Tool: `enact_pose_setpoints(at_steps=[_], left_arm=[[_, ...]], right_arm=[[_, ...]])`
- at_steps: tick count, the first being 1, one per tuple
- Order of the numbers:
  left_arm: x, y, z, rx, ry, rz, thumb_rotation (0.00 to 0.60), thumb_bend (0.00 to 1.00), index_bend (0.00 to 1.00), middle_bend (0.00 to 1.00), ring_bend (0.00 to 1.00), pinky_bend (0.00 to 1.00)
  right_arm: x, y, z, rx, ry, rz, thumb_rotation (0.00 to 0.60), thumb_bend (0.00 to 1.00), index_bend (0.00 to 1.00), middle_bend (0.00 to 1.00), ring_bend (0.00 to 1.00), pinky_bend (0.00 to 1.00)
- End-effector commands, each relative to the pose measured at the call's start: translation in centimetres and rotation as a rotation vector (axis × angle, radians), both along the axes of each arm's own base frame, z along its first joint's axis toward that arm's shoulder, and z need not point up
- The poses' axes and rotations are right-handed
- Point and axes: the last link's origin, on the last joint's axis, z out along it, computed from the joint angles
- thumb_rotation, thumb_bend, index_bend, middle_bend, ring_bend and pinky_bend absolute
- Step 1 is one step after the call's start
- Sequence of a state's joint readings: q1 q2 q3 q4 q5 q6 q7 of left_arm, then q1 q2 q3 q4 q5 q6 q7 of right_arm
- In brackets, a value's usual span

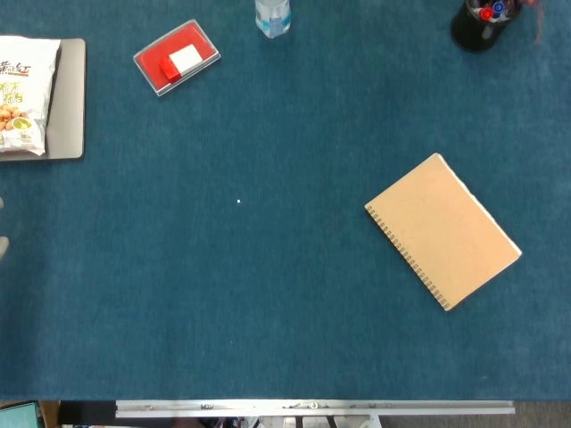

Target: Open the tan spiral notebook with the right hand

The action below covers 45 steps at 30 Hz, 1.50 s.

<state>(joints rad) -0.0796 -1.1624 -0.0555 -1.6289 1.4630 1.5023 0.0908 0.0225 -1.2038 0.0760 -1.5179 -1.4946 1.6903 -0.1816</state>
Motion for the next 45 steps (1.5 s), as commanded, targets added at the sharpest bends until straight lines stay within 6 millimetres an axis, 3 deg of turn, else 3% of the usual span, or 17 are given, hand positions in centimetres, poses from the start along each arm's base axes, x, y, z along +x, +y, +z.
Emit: enact_pose_setpoints(at_steps=[1,16,29,45], left_arm=[[0.0,-0.2,0.1,-0.003,0.002,0.003,0.6,0.11,0.47,0.43,0.31,0.46],[-0.1,-0.5,0.3,0.001,0.013,0.023,0.6,0.11,0.47,0.43,0.31,0.46],[-0.2,-1.1,0.6,0.004,0.011,0.038,0.6,0.11,0.47,0.43,0.31,0.46],[-0.2,-1.2,0.5,-0.005,0.018,0.052,0.6,0.11,0.47,0.43,0.31,0.46]], right_arm=[[0.0,-0.1,-0.1,0.005,0.002,0.0,0.6,0.17,0.14,0.17,0.04,0.1],[-0.2,-0.8,-1.6,0.103,-0.004,-0.007,0.6,0.17,0.14,0.17,0.04,0.1],[0.4,-1.1,-3.2,0.194,0.042,0.106,0.6,0.17,0.14,0.17,0.04,0.1],[0.0,-5.0,-4.1,0.381,0.316,0.368,0.6,0.17,0.14,0.17,0.04,0.1]])
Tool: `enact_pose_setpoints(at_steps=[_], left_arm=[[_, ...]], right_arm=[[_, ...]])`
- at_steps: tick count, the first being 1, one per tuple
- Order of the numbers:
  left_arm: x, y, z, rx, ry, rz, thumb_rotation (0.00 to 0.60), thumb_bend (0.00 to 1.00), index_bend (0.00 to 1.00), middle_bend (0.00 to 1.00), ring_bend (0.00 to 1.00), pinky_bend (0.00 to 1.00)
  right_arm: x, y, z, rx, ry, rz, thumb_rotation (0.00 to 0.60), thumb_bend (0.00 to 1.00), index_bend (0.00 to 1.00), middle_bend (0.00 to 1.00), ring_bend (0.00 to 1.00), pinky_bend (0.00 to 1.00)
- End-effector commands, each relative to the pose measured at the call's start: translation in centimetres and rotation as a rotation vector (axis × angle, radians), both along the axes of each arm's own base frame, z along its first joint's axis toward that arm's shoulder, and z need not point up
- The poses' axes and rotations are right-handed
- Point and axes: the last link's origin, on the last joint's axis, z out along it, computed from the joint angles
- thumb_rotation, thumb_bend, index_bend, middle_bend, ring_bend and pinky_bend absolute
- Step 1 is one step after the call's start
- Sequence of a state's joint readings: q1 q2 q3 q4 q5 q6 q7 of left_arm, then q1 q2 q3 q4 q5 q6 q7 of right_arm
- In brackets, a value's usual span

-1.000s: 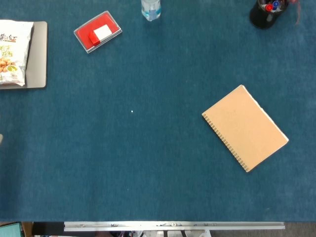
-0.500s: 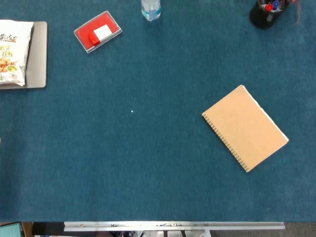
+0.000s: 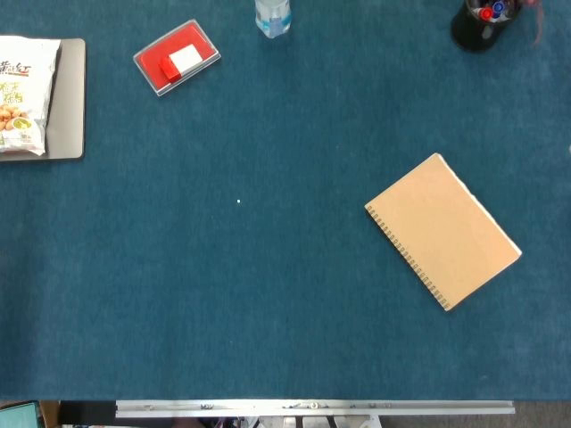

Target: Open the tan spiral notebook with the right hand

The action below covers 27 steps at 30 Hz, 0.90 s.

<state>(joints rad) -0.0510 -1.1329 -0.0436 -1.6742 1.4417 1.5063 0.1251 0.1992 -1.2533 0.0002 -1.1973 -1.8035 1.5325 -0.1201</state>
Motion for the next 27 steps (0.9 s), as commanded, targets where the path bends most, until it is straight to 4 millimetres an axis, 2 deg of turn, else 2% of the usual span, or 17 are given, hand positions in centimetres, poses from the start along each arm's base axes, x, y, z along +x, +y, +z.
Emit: enact_pose_setpoints(at_steps=[1,8,18,27], left_arm=[[0.0,-0.1,-0.1,-0.003,0.0,0.002,0.6,0.11,0.47,0.43,0.31,0.46],[0.0,0.1,-0.2,-0.009,0.004,0.003,0.6,0.11,0.47,0.43,0.31,0.46],[0.0,0.2,-0.1,-0.009,-0.002,0.007,0.6,0.11,0.47,0.43,0.31,0.46],[-0.1,0.0,-0.2,-0.018,0.002,0.013,0.6,0.11,0.47,0.43,0.31,0.46]], right_arm=[[0.0,-0.8,-0.3,0.048,0.055,0.066,0.6,0.17,0.14,0.17,0.04,0.1],[-0.6,-1.6,-1.1,0.108,0.127,0.098,0.6,0.17,0.14,0.17,0.04,0.1],[-2.6,-1.0,-3.1,0.162,0.146,0.039,0.6,0.17,0.14,0.17,0.04,0.1],[-3.3,-1.1,-5.1,0.198,0.127,0.019,0.6,0.18,0.14,0.17,0.04,0.1]])
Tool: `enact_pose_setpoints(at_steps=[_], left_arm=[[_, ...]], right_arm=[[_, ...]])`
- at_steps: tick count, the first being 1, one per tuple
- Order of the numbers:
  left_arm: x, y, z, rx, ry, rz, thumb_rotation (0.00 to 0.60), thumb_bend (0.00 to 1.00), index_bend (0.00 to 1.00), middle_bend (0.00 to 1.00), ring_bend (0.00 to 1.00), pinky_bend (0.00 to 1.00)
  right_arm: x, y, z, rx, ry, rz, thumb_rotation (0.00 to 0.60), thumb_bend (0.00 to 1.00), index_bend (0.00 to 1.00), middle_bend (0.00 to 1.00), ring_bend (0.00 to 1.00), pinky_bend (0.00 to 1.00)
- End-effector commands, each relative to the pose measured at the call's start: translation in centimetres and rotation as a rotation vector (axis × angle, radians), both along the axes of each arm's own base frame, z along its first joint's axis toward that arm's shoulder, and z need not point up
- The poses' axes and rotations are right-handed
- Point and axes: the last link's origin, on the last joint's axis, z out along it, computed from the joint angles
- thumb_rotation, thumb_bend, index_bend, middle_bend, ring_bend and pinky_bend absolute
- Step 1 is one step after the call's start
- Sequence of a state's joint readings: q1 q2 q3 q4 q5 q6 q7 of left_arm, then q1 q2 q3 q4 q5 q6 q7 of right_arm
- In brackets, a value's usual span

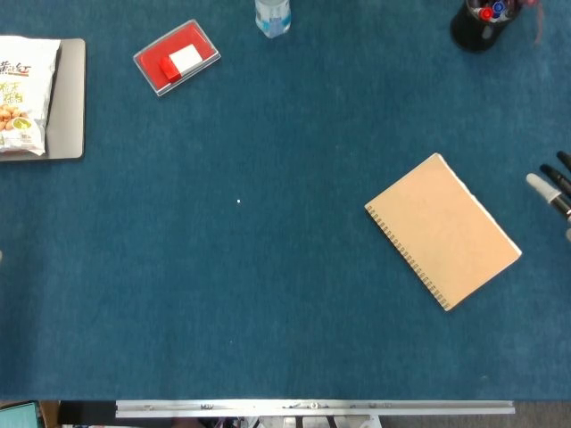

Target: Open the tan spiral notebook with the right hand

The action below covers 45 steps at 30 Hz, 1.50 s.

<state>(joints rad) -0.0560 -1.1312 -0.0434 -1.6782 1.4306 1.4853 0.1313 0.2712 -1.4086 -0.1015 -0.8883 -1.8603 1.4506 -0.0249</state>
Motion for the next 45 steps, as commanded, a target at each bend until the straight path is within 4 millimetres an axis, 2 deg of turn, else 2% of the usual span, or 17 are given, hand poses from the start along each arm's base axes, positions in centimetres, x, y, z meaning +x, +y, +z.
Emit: enact_pose_setpoints(at_steps=[1,21,31,45], left_arm=[[0.0,-0.1,0.0,-0.001,0.0,0.001,0.6,0.11,0.47,0.43,0.31,0.46],[0.0,-0.1,0.2,-0.009,-0.006,0.015,0.6,0.11,0.47,0.43,0.31,0.46],[0.0,-0.1,0.2,-0.011,-0.009,0.013,0.6,0.11,0.47,0.43,0.31,0.46],[0.0,-0.2,0.4,-0.007,-0.012,0.013,0.6,0.11,0.47,0.43,0.32,0.46]], right_arm=[[-0.2,0.0,-0.9,0.02,-0.003,-0.008,0.6,0.18,0.14,0.17,0.04,0.1],[-0.3,-0.8,-4.6,0.076,-0.046,-0.031,0.6,0.18,0.14,0.17,0.04,0.1],[0.3,-1.1,-6.3,0.1,-0.083,-0.024,0.6,0.18,0.14,0.17,0.04,0.1],[0.7,-0.7,-7.7,0.137,-0.122,-0.019,0.6,0.18,0.14,0.17,0.04,0.1]])
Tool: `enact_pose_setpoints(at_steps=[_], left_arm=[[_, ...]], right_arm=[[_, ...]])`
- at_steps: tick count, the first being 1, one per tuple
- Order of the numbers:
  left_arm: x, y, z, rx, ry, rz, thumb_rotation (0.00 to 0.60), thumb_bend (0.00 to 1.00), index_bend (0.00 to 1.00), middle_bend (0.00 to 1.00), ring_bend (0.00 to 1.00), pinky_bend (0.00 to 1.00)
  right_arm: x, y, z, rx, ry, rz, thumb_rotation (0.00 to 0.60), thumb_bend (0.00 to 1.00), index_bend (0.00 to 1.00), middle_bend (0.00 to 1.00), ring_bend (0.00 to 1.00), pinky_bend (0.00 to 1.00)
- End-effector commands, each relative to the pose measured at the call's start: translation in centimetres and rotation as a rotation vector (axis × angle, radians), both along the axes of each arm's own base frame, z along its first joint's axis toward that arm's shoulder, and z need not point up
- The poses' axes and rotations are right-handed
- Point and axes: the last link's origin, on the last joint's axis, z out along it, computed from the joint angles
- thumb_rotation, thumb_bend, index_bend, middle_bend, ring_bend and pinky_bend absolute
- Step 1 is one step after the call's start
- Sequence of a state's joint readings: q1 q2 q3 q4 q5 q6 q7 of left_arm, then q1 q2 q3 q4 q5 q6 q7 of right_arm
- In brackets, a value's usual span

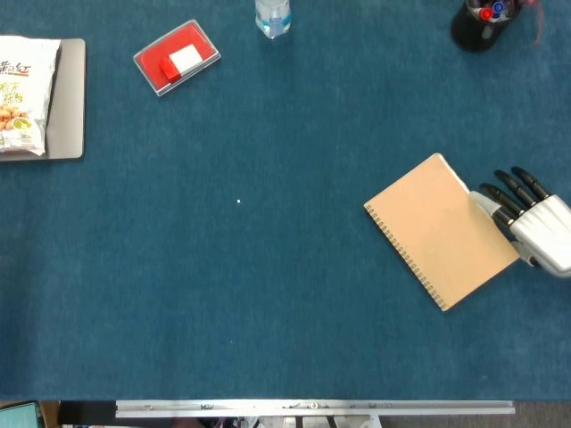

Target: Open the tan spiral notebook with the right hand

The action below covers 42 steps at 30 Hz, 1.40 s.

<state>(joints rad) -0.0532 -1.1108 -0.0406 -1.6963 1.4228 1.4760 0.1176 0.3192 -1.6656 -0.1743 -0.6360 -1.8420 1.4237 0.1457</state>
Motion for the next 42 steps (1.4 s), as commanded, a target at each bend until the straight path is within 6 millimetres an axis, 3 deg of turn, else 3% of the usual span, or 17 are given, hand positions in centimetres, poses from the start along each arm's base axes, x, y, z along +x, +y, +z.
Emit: enact_pose_setpoints(at_steps=[1,24,42], left_arm=[[0.0,0.0,0.0,0.001,0.0,0.0,0.6,0.11,0.47,0.43,0.32,0.46],[-0.1,0.1,0.1,-0.002,0.003,0.007,0.6,0.11,0.47,0.44,0.32,0.46],[-0.2,0.0,-0.3,-0.018,0.016,0.014,0.6,0.11,0.47,0.44,0.32,0.46]], right_arm=[[0.2,0.2,-0.2,0.011,-0.011,0.003,0.6,0.18,0.14,0.17,0.04,0.1],[2.6,2.1,-1.6,0.095,-0.117,0.069,0.6,0.18,0.14,0.17,0.04,0.1],[2.2,1.6,2.5,-0.012,-0.072,0.089,0.6,0.18,0.14,0.17,0.04,0.1]])
